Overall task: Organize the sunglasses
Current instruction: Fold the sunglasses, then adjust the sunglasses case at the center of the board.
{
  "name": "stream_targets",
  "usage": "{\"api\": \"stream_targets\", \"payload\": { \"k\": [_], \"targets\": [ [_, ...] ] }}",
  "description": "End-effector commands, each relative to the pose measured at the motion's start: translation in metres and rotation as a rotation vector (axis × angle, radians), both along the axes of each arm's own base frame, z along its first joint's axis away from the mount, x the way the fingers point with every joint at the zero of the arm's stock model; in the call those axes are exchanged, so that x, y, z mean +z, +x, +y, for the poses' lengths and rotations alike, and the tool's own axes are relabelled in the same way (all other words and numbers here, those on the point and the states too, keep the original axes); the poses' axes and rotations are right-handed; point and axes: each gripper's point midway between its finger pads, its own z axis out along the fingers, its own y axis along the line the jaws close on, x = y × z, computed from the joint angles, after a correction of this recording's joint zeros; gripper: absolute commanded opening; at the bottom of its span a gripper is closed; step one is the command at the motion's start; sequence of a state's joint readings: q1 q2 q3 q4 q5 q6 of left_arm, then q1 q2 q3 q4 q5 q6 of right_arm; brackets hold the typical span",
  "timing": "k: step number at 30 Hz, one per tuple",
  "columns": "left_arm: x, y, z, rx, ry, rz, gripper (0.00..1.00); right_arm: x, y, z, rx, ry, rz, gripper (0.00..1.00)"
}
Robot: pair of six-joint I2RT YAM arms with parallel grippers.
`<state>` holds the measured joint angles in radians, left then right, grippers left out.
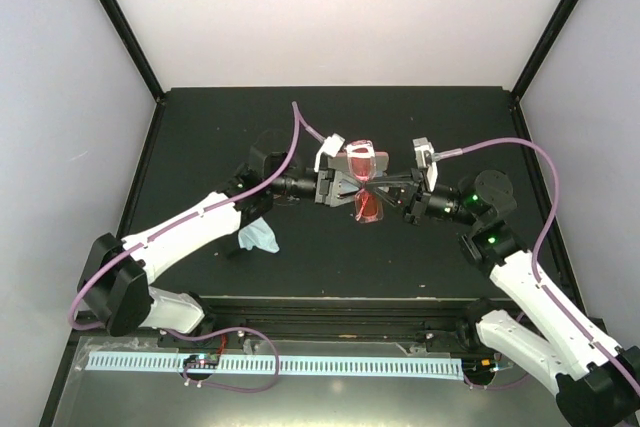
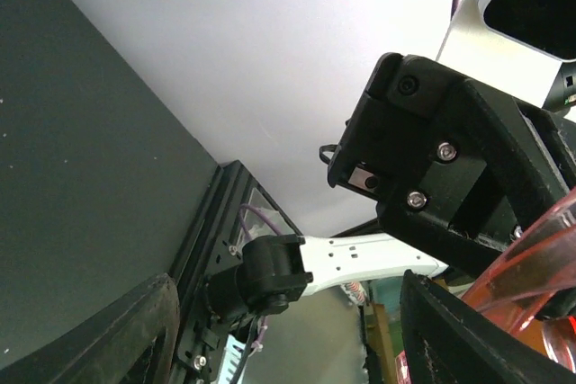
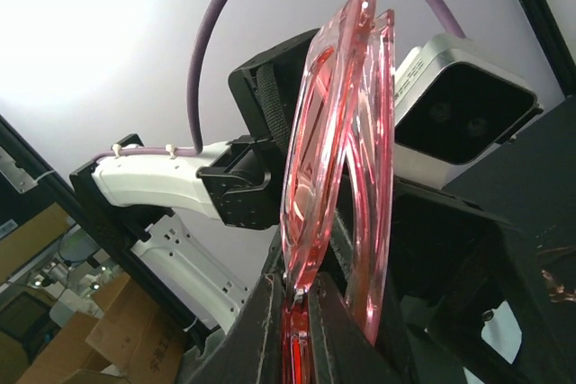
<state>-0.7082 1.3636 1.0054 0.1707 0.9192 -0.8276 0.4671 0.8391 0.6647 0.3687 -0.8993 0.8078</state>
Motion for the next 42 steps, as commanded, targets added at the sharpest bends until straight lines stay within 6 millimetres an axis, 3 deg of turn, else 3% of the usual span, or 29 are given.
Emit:
{"api": "stream_targets", "payload": {
  "k": [1, 4, 7, 12, 14, 18, 22, 28, 35, 42],
  "targets": [
    [0.032, -0.018, 0.0, -0.082, -0.1, -0.091, 0.68, 0.0, 0.014, -0.003, -0.092, -0.045, -0.019, 0.01],
    [0.028, -0.016, 0.0, -0.074, -0.092, -0.087, 0.7, 0.004, 0.015, -0.008, -0.131, -0.042, -0.039, 0.01],
    [0.0, 0.011, 0.007, 0.068, 0.024, -0.046, 0.71, 0.01, 0.015, -0.013, -0.166, -0.034, -0.046, 0.01],
    [-0.08, 0.087, 0.069, 0.464, 0.352, 0.046, 0.69, 0.003, 0.035, -0.026, -0.321, -0.077, -0.013, 0.01],
    [-0.106, 0.11, 0.097, 0.574, 0.442, 0.083, 0.67, -0.009, 0.051, -0.032, -0.403, -0.125, 0.027, 0.01],
    [-0.145, 0.153, 0.126, 0.664, 0.559, 0.12, 0.58, -0.041, 0.078, -0.038, -0.512, -0.236, 0.108, 0.01],
    [-0.184, 0.202, 0.134, 0.706, 0.68, 0.166, 0.46, -0.073, 0.099, -0.044, -0.588, -0.333, 0.164, 0.01],
    [-0.22, 0.26, 0.125, 0.716, 0.747, 0.208, 0.42, -0.11, 0.112, -0.055, -0.646, -0.413, 0.228, 0.01],
    [-0.26, 0.283, 0.105, 0.637, 0.737, 0.273, 0.29, -0.138, 0.116, -0.061, -0.665, -0.469, 0.277, 0.01],
    [-0.284, 0.259, 0.086, 0.474, 0.688, 0.321, 0.25, -0.154, 0.121, -0.056, -0.644, -0.476, 0.316, 0.01]
  ]
}}
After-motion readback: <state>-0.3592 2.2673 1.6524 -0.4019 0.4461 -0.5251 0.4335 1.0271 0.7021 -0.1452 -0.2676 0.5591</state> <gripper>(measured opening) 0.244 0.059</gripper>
